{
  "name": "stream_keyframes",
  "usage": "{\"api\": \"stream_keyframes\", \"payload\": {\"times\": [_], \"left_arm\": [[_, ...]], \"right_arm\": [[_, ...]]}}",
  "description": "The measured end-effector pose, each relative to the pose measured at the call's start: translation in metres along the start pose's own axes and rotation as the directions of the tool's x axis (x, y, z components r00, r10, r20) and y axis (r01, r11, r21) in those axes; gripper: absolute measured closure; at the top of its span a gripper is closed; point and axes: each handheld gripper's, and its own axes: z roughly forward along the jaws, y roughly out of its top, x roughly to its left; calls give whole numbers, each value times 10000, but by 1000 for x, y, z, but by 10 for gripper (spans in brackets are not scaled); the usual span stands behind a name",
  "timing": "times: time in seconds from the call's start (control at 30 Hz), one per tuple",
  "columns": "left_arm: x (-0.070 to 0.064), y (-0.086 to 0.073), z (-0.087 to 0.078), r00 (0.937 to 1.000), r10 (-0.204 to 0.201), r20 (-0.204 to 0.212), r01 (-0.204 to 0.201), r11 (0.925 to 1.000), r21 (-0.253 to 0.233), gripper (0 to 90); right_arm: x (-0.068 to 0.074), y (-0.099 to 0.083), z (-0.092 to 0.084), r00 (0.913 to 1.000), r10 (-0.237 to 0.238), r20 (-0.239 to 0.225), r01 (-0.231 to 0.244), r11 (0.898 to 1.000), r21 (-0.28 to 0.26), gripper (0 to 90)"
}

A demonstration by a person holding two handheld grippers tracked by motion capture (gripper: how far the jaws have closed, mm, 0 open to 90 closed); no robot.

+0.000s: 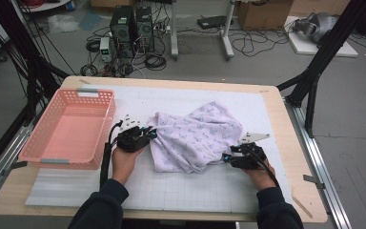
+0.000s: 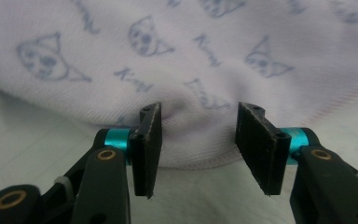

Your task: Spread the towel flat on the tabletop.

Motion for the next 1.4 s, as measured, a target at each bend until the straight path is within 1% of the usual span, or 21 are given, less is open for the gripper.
{"api": "stream_keyframes", "payload": {"times": [0.03, 0.07, 0.13, 0.17, 0.3, 0.33, 0.43, 0.5, 0.63, 0.77, 0.93, 1.0, 1.03, 1.1, 1.13, 1.17, 1.23, 1.27, 1.3, 1.37, 1.4], "left_arm": [[0, 0, 0, 10000, 43, -24, -42, 10000, 61, 754], [0, -1, 0, 10000, 90, -22, -89, 9999, 107, 755], [-1, -1, -1, 9998, 203, -23, -202, 9996, 179, 757], [-1, -1, -3, 9997, 238, -5, -238, 9996, 163, 757], [0, -5, -14, 9994, 154, 302, -155, 9999, 40, 750], [0, -7, -15, 9994, 207, 262, -209, 9997, 88, 747], [4, -9, -12, 10000, 68, 31, -68, 9999, 94, 766], [4, -7, -9, 9998, -2, -213, 1, 10000, -40, 783], [6, 2, -3, 9949, 7, -1012, -22, 9999, -143, 806], [16, 5, 2, 9860, -44, -1669, 31, 10000, -86, 807], [20, 0, 13, 9757, 619, -2104, -510, 9971, 567, 801], [18, 0, 14, 9716, 839, -2212, -690, 9949, 740, 769], [16, 1, 14, 9704, 773, -2288, -616, 9953, 751, 684], [12, 4, 7, 9731, 846, -2143, -742, 9957, 561, 569], [7, 7, 3, 9713, 1197, -2055, -1128, 9926, 453, 547], [4, 8, 0, 9723, 1326, -1927, -1288, 9911, 323, 517], [-2, 11, -3, 9835, 1266, -1289, -1251, 9920, 196, 489], [-6, 13, -4, 9852, 1359, -1043, -1343, 9907, 227, 477], [-12, 13, -3, 9884, 1406, -581, -1398, 9900, 170, 469], [-21, 14, 0, 9922, 1243, 127, -1245, 9921, 168, 463], [-25, 14, 2, 9910, 1243, 500, -1254, 9919, 184, 448]], "right_arm": [[3, 0, 3, 9999, -123, 93, 122, 9998, 165, 514], [3, 0, 4, 9998, -105, 142, 105, 9999, 19, 545], [3, 0, 2, 9999, -99, -18, 99, 9999, 80, 797], [4, 0, 1, 9999, -115, -123, 117, 9998, 155, 841], [-1, 0, -16, 9975, -537, -458, 572, 9952, 790, 864], [-4, 1, -23, 9975, -491, -500, 527, 9959, 735, 864], [-17, 7, -43, 9998, -195, -63, 196, 9997, 177, 864], [-23, 15, -47, 10000, -33, 91, 34, 9999, -153, 864], [-30, 37, -32, 9962, -130, 861, 137, 9999, -78, 864], [-37, 54, -10, 9875, 100, 1576, -26, 9989, -475, 864], [-46, 69, 20, 9734, 435, 2249, -270, 9968, -758, 863], [-47, 73, 31, 9660, 520, 2534, -341, 9966, -746, 863], [-47, 74, 35, 9621, 609, 2656, -430, 9964, -726, 863], [-48, 73, 42, 9606, 752, 2676, -582, 9958, -711, 861], [-48, 72, 45, 9610, 828, 2637, -674, 9955, -671, 859], [-48, 71, 46, 9621, 953, 2556, -801, 9944, -692, 853], [-48, 69, 43, 9632, 1005, 2493, -819, 9931, -838, 834], [-47, 68, 41, 9634, 1023, 2476, -831, 9928, -868, 805], [-47, 68, 39, 9628, 1063, 2484, -855, 9920, -928, 749], [-45, 66, 33, 9625, 1140, 2461, -899, 9902, -1070, 623], [-44, 64, 28, 9589, 1133, 2600, -857, 9897, -1150, 576]]}}
